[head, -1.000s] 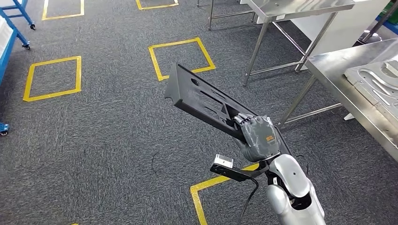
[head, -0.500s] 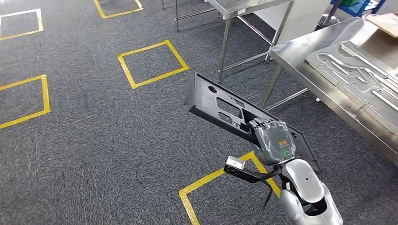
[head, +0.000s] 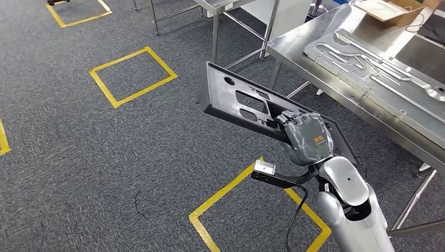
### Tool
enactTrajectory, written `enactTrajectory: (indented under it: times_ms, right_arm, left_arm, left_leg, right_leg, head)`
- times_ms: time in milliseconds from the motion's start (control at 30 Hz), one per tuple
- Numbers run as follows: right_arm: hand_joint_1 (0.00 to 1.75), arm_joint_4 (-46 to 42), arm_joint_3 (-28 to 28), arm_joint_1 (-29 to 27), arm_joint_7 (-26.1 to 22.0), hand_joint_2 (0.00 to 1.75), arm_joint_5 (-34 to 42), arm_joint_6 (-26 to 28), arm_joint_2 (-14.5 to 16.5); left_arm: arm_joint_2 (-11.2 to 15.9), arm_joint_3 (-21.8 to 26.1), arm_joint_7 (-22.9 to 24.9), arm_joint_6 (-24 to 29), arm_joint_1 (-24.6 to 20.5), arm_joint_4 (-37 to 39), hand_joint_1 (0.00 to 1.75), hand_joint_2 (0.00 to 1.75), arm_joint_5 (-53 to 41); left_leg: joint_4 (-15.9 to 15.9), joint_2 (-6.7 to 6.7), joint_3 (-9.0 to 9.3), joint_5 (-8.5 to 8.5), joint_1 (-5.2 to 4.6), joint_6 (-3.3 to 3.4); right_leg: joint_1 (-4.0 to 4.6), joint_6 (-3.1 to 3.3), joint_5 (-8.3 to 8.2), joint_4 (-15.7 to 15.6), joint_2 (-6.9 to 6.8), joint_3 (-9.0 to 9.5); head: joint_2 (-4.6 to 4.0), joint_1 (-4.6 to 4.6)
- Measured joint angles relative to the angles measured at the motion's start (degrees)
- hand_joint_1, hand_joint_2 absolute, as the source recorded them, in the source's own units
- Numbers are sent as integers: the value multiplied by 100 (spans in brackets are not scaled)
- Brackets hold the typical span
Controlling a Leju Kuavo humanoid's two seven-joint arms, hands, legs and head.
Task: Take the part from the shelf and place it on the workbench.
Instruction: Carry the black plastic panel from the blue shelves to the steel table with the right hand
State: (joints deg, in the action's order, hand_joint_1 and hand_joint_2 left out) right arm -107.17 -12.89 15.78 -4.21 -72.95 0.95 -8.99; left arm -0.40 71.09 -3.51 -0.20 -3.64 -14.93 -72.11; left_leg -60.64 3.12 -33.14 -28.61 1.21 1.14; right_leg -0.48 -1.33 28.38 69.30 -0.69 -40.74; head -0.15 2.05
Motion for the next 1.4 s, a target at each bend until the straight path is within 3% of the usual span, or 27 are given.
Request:
enactTrajectory:
  times_ms: [67,133,200,267,333,400,433,500,567,633,700,767,833,900,933,967,1000,1067,1133,1200,1233,1300,1367,1400]
  right_arm:
    - [175,-100,-38,1,176,175,-21,-5,-54]
    - [175,-244,-30,-4,245,175,6,-39,-141]
    - [175,-353,-24,-15,246,175,22,-81,-199]
    - [175,-432,-23,-10,232,175,8,-124,-221]
    - [175,-468,-31,58,203,175,-8,-194,-220]
    - [175,-460,-51,122,206,175,-44,-260,-212]
    - [175,-456,-59,135,221,175,-70,-276,-209]
    - [175,-457,-64,142,245,175,-103,-292,-206]
    - [175,-469,-64,148,257,175,-119,-341,-210]
    - [175,-474,-66,157,280,175,-164,-431,-220]
    - [175,-473,-69,168,299,175,-224,-502,-241]
    - [175,-465,-73,206,310,175,-265,-546,-273]
    - [175,-444,-82,258,319,175,-288,-570,-296]
    - [175,-407,-97,273,327,175,-298,-586,-305]
    - [175,-387,-106,270,331,175,-301,-592,-308]
    - [175,-368,-113,268,333,175,-302,-596,-311]
    - [175,-351,-119,275,333,175,-302,-597,-312]
    - [175,-317,-129,313,334,175,-302,-597,-312]
    - [175,-277,-136,361,334,175,-303,-596,-312]
    - [175,-235,-140,381,334,175,-310,-591,-312]
    - [175,-217,-143,381,334,175,-317,-586,-311]
    - [175,-181,-169,415,334,175,-326,-575,-310]
    - [175,-134,-212,460,334,175,-331,-569,-308]
    - [175,-110,-231,469,334,175,-333,-569,-306]
  left_arm:
    - [-32,12,-108,-43,-9,0,0,175,-31]
    - [-61,15,-188,-81,2,0,0,175,-42]
    - [-84,17,-230,-88,-3,0,0,175,-40]
    - [-97,22,-259,-83,-25,0,0,175,-4]
    - [-99,50,-256,-74,-23,0,0,175,58]
    - [-109,103,-237,-76,-2,0,0,175,105]
    - [-118,128,-231,-85,5,0,0,175,120]
    - [-140,160,-231,-120,5,-1,0,175,138]
    - [-155,177,-218,-176,7,-4,0,175,138]
    - [-166,195,-157,-250,12,-8,0,175,134]
    - [-182,206,-91,-309,-2,-12,0,175,127]
    - [-201,207,-68,-345,-25,-39,0,175,110]
    - [-210,207,-61,-369,-29,-75,0,175,77]
    - [-213,207,-44,-383,-14,-101,0,175,34]
    - [-214,207,-37,-388,-7,-111,0,175,20]
    - [-216,207,-31,-393,-3,-120,0,175,3]
    - [-219,206,-27,-402,-3,-128,0,175,-17]
    - [-230,199,-22,-433,-6,-153,0,175,-74]
    - [-243,190,-16,-471,-9,-194,0,175,-123]
    - [-253,180,-13,-492,-20,-238,0,175,-154]
    - [-259,173,-13,-498,-29,-263,0,175,-163]
    - [-268,165,-20,-524,-36,-316,0,175,-167]
    - [-273,165,-28,-565,-15,-358,0,175,-163]
    - [-275,165,-29,-582,2,-375,0,175,-162]
  left_leg:
    - [10,84,51,-32,-21,-18]
    - [42,189,90,-57,-42,-57]
    - [87,284,153,-85,-50,-110]
    - [-69,95,126,-200,-42,-159]
    - [-642,-177,-163,-455,-30,-187]
    - [-1264,-252,-549,-616,-27,-204]
    - [-1357,-262,-651,-554,-27,-207]
    - [-951,-317,-567,-148,-22,-201]
    - [-314,-554,-321,160,-1,-168]
    - [-46,-707,-201,180,-1,-116]
    - [4,-616,-176,182,-13,-55]
    - [64,-495,-141,201,3,14]
    - [101,-368,-114,202,11,61]
    - [102,-230,-107,181,6,76]
    - [101,-158,-99,166,6,74]
    - [101,-91,-83,149,6,68]
    - [102,-24,-58,130,6,58]
    - [105,95,6,80,-8,17]
    - [118,202,62,34,-29,-45]
    - [152,322,118,1,-45,-108]
    - [141,313,145,-30,-40,-139]
    - [-163,99,46,-224,-28,-175]
    - [-883,-176,-308,-548,-16,-178]
    - [-1226,-228,-507,-652,-17,-178]
  right_leg:
    - [89,110,-226,-677,-269,365]
    - [168,189,-221,-934,-390,480]
    - [155,223,-245,-1023,-243,519]
    - [100,250,-283,-1134,-101,610]
    - [75,281,-290,-1176,32,663]
    - [79,303,-273,-1166,192,681]
    - [79,302,-261,-1156,278,691]
    - [72,278,-219,-1111,438,714]
    - [65,231,-154,-1027,574,703]
    - [43,164,-131,-976,699,651]
    - [16,97,-140,-978,798,613]
    - [24,34,-52,-835,600,536]
    - [19,-30,209,-299,256,251]
    - [-18,-74,419,333,127,-124]
    - [-31,-85,394,456,103,-220]
    - [-39,-87,262,362,80,-202]
    - [-38,-79,56,70,33,-72]
    - [14,-23,-271,-674,-197,293]
    - [79,50,-335,-1023,-327,465]
    - [90,109,-326,-1053,-207,484]
    - [74,136,-335,-1085,-142,511]
    - [33,207,-357,-1150,-22,573]
    - [25,253,-353,-1163,108,592]
    - [31,261,-349,-1159,186,594]
  head:
    - [0,-1]
    - [0,-1]
    - [0,1]
    - [0,0]
    - [0,1]
    - [0,2]
    - [0,1]
    - [0,1]
    - [0,1]
    - [0,1]
    - [0,2]
    - [0,1]
    - [0,0]
    - [0,0]
    - [0,0]
    - [0,0]
    - [0,0]
    - [0,0]
    - [0,0]
    - [0,1]
    - [0,1]
    - [0,1]
    - [0,2]
    - [0,1]
